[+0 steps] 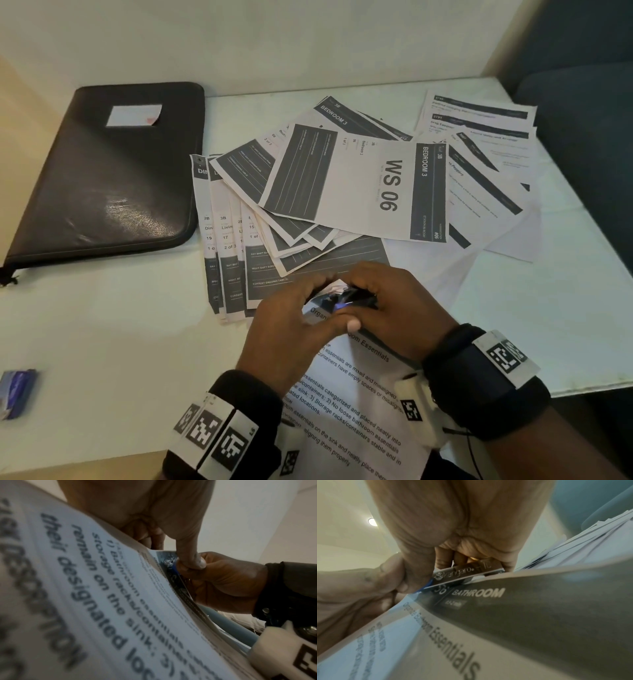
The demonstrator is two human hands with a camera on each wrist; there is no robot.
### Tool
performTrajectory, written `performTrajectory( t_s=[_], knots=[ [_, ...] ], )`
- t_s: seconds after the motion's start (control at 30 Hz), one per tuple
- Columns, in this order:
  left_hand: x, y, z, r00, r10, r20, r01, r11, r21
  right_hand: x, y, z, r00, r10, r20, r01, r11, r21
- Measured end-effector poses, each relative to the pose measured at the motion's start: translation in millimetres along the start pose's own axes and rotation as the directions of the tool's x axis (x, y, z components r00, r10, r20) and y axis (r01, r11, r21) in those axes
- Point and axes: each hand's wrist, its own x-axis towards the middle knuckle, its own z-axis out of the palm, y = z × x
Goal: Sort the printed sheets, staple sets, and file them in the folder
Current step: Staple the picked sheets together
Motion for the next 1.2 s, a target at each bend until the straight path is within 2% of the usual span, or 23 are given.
performTrajectory(
  t_s=[0.27, 0.33, 0.4, 0.5, 0.57, 0.63, 0.77, 0.9, 0.97, 1.1, 1.2],
  knots=[
    [2.1, 6.6, -0.9, 0.998, 0.05, -0.027, -0.051, 0.998, -0.025, -0.5, -4.3, 4.5, 0.992, -0.017, -0.125, 0.011, 0.999, -0.051],
    [3.1, 6.2, -2.7, 1.0, 0.03, 0.0, -0.03, 0.999, -0.044, 0.1, -1.7, 3.1, 0.996, 0.043, -0.081, -0.043, 0.999, 0.004],
    [3.6, 1.7, -6.9, 0.997, -0.007, 0.078, 0.01, 0.999, -0.042, -0.9, -1.8, 0.0, 0.996, 0.088, -0.033, -0.087, 0.996, 0.035],
    [4.3, -7.3, -13.9, 0.982, -0.086, 0.167, 0.081, 0.996, 0.033, -0.9, -1.7, -5.4, 0.989, 0.146, 0.026, -0.146, 0.989, 0.034],
    [5.2, -8.5, -16.1, 0.972, -0.147, 0.184, 0.127, 0.985, 0.116, -1.3, -1.2, -9.1, 0.978, 0.204, 0.054, -0.206, 0.978, 0.037],
    [6.4, -8.7, -16.3, 0.965, -0.19, 0.179, 0.17, 0.978, 0.124, -1.7, -0.2, -13.2, 0.97, 0.234, 0.071, -0.237, 0.971, 0.028],
    [7.1, -10.2, -18.5, 0.951, -0.243, 0.192, 0.239, 0.97, 0.042, -4.3, 5.4, -19.1, 0.967, 0.237, 0.098, -0.237, 0.971, -0.012],
    [5.7, -8.1, -23.2, 0.935, -0.279, 0.219, 0.306, 0.947, -0.099, -8.5, 17.4, -31.6, 0.966, 0.257, 0.013, -0.257, 0.962, 0.09],
    [4.4, -7.3, -25.8, 0.925, -0.293, 0.241, 0.341, 0.921, -0.188, -10.5, 22.5, -37.0, 0.958, 0.286, -0.023, -0.283, 0.955, 0.089],
    [2.3, -10.6, -32.7, 0.919, -0.302, 0.254, 0.365, 0.894, -0.258, -9.9, 31.7, -35.1, 0.951, 0.283, -0.123, -0.29, 0.956, -0.049],
    [-0.8, -12.4, -40.2, 0.92, -0.308, 0.245, 0.374, 0.877, -0.301, -7.2, 35.8, -30.6, 0.957, 0.262, -0.127, -0.283, 0.941, -0.185]
  ],
)
